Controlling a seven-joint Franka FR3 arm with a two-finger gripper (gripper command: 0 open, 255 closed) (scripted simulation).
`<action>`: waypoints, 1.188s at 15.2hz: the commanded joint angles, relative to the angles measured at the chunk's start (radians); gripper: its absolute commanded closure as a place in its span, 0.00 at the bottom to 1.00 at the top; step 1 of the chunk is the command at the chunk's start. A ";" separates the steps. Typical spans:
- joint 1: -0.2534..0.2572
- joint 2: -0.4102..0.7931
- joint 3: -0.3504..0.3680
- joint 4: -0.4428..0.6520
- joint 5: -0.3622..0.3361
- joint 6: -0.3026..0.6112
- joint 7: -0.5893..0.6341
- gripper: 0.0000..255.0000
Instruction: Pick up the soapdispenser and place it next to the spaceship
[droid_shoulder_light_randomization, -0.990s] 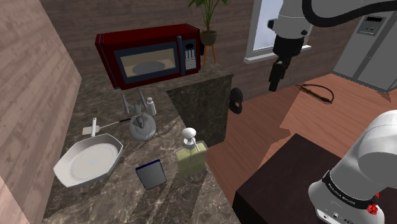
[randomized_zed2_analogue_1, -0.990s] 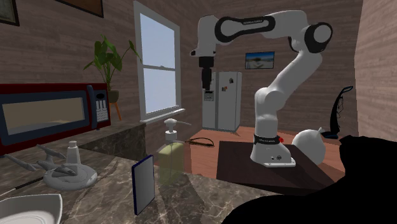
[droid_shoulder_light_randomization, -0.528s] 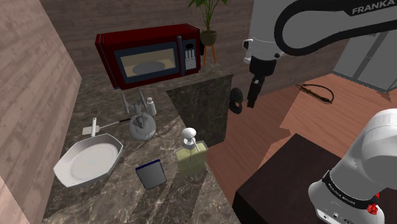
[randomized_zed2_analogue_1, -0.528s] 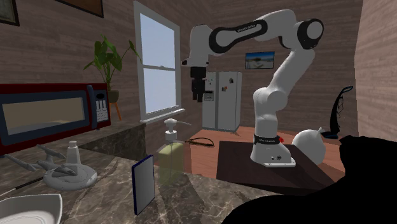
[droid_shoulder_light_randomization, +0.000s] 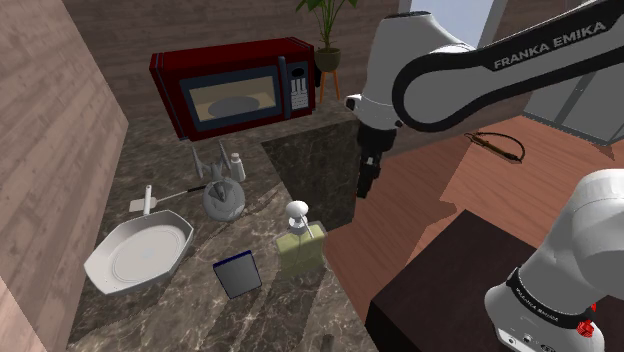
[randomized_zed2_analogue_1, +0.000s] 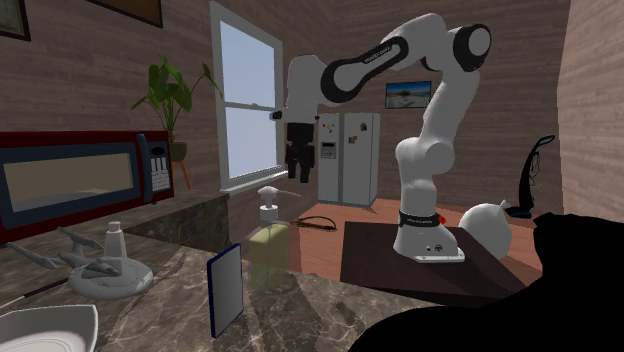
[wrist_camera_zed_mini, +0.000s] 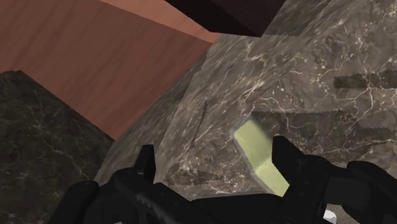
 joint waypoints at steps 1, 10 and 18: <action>0.028 0.059 0.017 0.006 0.023 0.065 -0.019 0.00; 0.127 0.289 0.082 0.061 0.105 0.286 -0.108 0.00; 0.132 0.371 0.093 0.046 0.104 0.384 -0.106 0.00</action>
